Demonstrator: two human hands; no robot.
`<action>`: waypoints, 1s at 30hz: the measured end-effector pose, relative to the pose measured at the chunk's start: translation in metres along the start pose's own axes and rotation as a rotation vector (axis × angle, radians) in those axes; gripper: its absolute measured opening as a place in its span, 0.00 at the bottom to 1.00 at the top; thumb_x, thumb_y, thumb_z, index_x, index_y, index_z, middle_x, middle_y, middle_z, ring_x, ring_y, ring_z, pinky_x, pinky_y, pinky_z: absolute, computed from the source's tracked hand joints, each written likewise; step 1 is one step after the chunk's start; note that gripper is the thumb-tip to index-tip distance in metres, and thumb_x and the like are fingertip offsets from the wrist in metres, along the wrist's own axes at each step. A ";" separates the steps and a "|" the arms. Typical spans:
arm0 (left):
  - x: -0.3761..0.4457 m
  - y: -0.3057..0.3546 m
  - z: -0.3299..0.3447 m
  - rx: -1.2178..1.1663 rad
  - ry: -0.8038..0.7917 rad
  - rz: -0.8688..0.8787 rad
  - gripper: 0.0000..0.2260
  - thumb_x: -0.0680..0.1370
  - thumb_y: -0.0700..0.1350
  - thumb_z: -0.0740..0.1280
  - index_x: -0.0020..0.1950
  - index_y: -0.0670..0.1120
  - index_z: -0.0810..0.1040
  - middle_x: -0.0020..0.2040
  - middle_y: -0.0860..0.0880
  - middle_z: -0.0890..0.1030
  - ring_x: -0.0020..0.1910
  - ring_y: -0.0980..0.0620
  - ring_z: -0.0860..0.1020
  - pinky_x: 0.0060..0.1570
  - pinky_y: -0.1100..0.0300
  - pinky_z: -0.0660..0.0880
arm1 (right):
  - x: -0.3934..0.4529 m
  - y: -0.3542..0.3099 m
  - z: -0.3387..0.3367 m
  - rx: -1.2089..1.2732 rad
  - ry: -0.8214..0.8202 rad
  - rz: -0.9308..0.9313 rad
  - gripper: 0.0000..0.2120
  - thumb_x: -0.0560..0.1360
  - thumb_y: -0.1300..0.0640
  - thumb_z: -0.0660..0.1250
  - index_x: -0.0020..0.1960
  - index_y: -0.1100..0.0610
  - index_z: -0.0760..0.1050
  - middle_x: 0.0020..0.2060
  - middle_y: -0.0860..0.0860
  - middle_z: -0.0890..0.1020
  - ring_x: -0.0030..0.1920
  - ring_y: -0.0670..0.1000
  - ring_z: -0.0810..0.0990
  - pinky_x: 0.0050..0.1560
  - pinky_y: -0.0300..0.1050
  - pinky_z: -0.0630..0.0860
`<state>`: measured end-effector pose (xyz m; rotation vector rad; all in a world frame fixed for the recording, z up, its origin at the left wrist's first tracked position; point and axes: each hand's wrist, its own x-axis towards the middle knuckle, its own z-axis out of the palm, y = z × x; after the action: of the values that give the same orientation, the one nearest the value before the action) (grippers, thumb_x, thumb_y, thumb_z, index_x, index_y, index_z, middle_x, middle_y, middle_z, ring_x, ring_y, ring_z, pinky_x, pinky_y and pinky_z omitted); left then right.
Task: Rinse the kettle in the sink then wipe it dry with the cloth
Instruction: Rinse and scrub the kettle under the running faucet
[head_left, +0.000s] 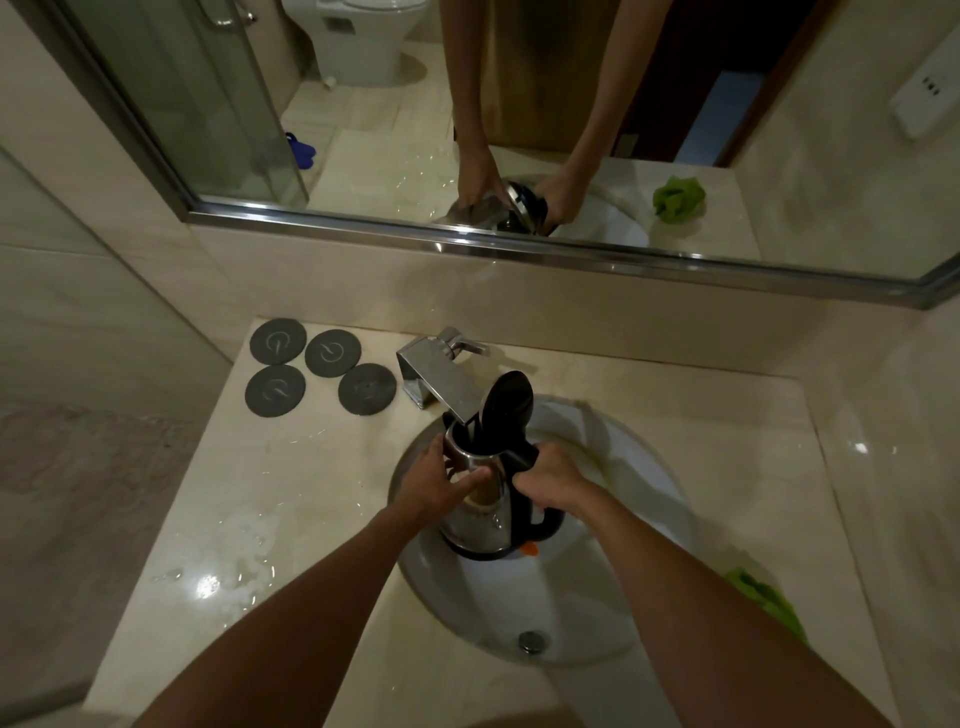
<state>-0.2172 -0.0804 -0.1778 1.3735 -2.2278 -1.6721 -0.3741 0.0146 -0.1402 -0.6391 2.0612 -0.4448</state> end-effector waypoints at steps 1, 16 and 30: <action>0.001 -0.002 0.000 -0.006 -0.005 -0.001 0.33 0.71 0.55 0.72 0.72 0.48 0.63 0.67 0.48 0.73 0.65 0.49 0.73 0.63 0.51 0.72 | 0.000 0.000 0.000 0.005 0.003 -0.002 0.06 0.72 0.63 0.68 0.40 0.54 0.73 0.32 0.53 0.79 0.30 0.51 0.79 0.29 0.41 0.72; 0.008 -0.019 0.003 -0.010 -0.005 0.025 0.38 0.66 0.64 0.72 0.71 0.52 0.64 0.66 0.50 0.74 0.63 0.52 0.75 0.61 0.53 0.74 | -0.002 0.003 0.004 0.052 -0.001 0.019 0.07 0.69 0.62 0.68 0.47 0.59 0.77 0.37 0.56 0.81 0.34 0.54 0.81 0.30 0.43 0.75; 0.009 -0.026 0.003 -0.064 0.012 0.061 0.36 0.69 0.58 0.74 0.72 0.50 0.63 0.69 0.48 0.71 0.63 0.52 0.73 0.57 0.61 0.71 | -0.003 -0.002 0.009 0.031 0.002 0.016 0.07 0.69 0.63 0.67 0.46 0.59 0.77 0.36 0.56 0.81 0.32 0.54 0.80 0.31 0.44 0.75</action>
<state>-0.2085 -0.0848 -0.2039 1.2848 -2.1665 -1.6950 -0.3646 0.0147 -0.1416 -0.6038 2.0560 -0.4669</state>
